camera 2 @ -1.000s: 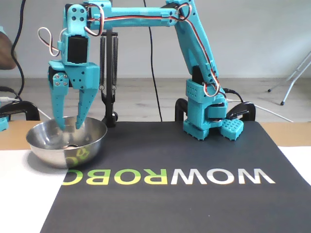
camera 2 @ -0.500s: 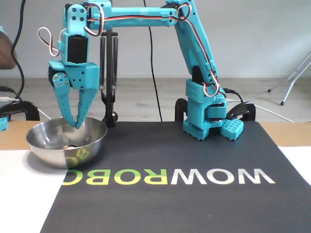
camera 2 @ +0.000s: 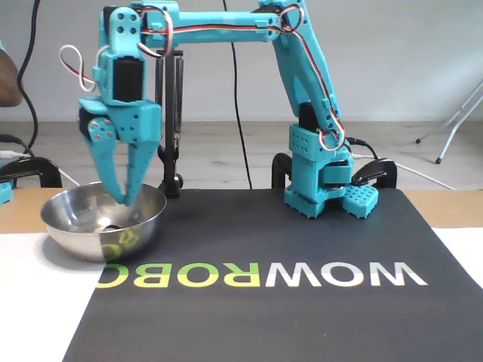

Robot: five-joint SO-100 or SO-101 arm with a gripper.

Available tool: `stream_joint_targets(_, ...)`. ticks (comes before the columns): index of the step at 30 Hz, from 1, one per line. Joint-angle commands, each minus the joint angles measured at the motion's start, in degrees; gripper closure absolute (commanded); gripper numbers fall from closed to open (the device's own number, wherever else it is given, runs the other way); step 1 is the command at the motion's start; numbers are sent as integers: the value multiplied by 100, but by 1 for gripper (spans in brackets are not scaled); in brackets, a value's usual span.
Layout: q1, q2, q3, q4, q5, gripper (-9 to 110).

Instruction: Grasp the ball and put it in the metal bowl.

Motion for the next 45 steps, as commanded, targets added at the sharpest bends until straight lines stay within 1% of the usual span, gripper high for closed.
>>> stream_joint_targets(1,-193,466,-193,167,0,102)
stream_joint_targets(10,-967,1020,-141,738,44,102)
stream_joint_targets(23,-2171,1072,-132,896,62,102)
stream_joint_targets(32,-2988,1468,-114,905,703,102)
stream_joint_targets(35,-3305,1740,141,905,782,102)
stream_joint_targets(45,-4456,2874,1714,826,782,102)
